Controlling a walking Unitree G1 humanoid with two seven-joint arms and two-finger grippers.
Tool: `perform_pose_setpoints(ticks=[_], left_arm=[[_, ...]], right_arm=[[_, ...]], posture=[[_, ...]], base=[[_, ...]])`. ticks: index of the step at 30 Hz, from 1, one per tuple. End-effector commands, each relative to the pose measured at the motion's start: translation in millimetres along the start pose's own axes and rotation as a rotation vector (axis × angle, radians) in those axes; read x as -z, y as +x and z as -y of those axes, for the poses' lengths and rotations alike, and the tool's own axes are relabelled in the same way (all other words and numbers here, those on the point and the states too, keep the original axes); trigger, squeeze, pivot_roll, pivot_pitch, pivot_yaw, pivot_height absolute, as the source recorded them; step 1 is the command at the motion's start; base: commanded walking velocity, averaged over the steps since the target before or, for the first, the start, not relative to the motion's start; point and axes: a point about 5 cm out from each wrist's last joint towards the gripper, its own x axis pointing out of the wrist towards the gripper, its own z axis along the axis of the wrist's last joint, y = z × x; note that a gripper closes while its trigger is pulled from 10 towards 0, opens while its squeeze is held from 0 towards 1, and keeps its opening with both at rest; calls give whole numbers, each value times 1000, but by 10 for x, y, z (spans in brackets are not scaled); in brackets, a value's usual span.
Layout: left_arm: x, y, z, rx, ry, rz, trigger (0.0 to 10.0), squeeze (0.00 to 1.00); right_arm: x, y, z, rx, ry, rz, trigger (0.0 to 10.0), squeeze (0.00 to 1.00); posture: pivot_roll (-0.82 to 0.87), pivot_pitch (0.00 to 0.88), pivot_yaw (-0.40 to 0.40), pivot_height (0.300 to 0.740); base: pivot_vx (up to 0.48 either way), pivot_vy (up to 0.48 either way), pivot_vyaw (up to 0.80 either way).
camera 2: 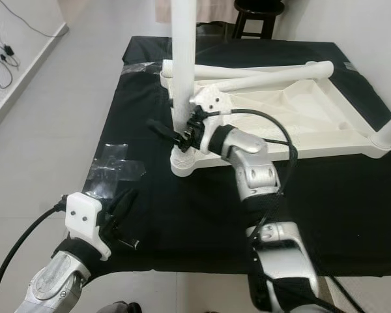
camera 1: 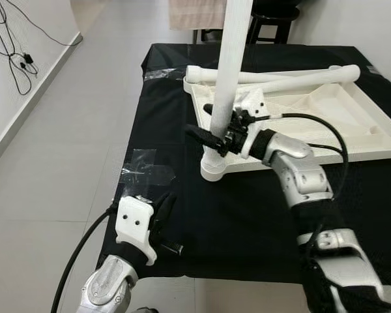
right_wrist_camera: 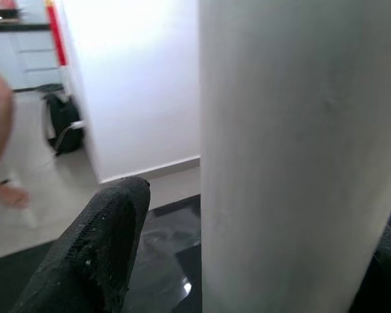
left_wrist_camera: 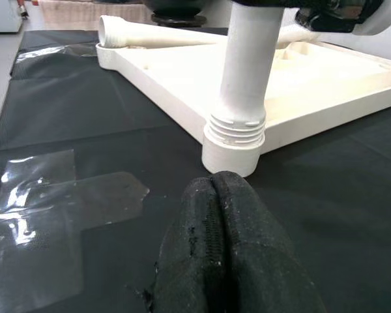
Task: Building children table
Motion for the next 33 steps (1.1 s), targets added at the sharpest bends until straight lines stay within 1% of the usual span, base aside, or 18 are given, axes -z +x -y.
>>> perform_pose_setpoints(ticks=[1, 7, 10, 11, 13, 15, 18, 19, 20, 21, 22, 23, 24, 25, 26, 27, 30, 33], left_arm=[[33, -10, 10, 1, -24, -10, 10000, 0], [38, -18, 10, 6, -29, -13, 10000, 0], [41, -20, 13, 10, -33, -16, 10000, 0], [46, -23, 19, 17, -37, -19, 10000, 0], [51, -22, 22, 20, -41, -21, 10000, 0], [57, -20, 28, 26, -46, -23, 10000, 0], [59, -23, 29, 28, -48, -23, 10000, 0], [60, -27, 27, 29, -48, -24, 10000, 0], [61, -33, 26, 29, -50, -24, 10000, 0], [61, -33, 26, 29, -50, -24, 10000, 0], [63, -35, 15, 29, -52, -25, 10000, 0], [63, -36, 6, 30, -54, -25, 10000, 0], [68, -36, -4, 32, -56, -27, 10000, 0], [68, -36, -4, 32, -56, -27, 10000, 0], [80, -26, -21, 35, -62, -30, 10000, 0], [80, -26, -21, 35, -62, -30, 10000, 0], [89, -6, -27, 43, -65, -33, 10000, 0], [88, -2, -28, 46, -64, -31, 10000, 0]], right_arm=[[130, 93, -64, -70, 56, -13, 0, 0], [155, 86, -46, -71, 76, -6, 0, 0], [173, 47, -36, -68, 88, 7, 0, 0], [221, -28, -40, -65, 103, 12, 0, 0], [256, -69, -52, -63, 108, 9, 0, 0], [370, -138, -81, -29, 116, -15, 0, 0], [451, -158, -105, 16, 122, -40, 0, 0], [518, -165, -126, 63, 130, -61, 0, 0], [641, -146, -180, 174, 166, -92, 0, 0], [641, -146, -180, 174, 166, -92, 0, 0], [821, -167, -188, 512, 195, -185, 0, 0], [950, -192, -317, 691, 252, -233, 0, 0], [982, -189, -430, 774, 249, -259, 0, 0], [982, -189, -430, 774, 249, -259, 0, 0], [936, -118, -498, 755, 218, -239, 0, 0], [936, -118, -498, 755, 218, -239, 0, 0], [919, -90, -436, 738, 207, -232, 0, 0], [893, -58, -421, 715, 203, -227, 0, 0]], posture=[[131, 140, -23, 740], [130, 145, -19, 740], [124, 146, -16, 740], [120, 145, -14, 740], [119, 144, -13, 740], [118, 144, -16, 740], [115, 144, -16, 740], [110, 144, -17, 740], [103, 145, -20, 740], [103, 145, -20, 740], [101, 153, -18, 740], [101, 157, -12, 740], [97, 153, -6, 740], [97, 153, -6, 740], [89, 145, -2, 740], [89, 145, -2, 740], [94, 148, -16, 740], [93, 148, -16, 740]], base=[[0, 0, 0], [0, 0, 0], [0, 0, 0], [0, 0, 0], [0, 0, 0], [0, 0, 0], [0, 0, 0], [0, 0, 0], [0, 0, 0], [0, 0, 0], [0, 0, 0], [0, 0, 0], [0, 0, 0], [0, 0, 0], [0, 0, 0], [0, 0, 0], [0, 0, 0], [0, 0, 0]])
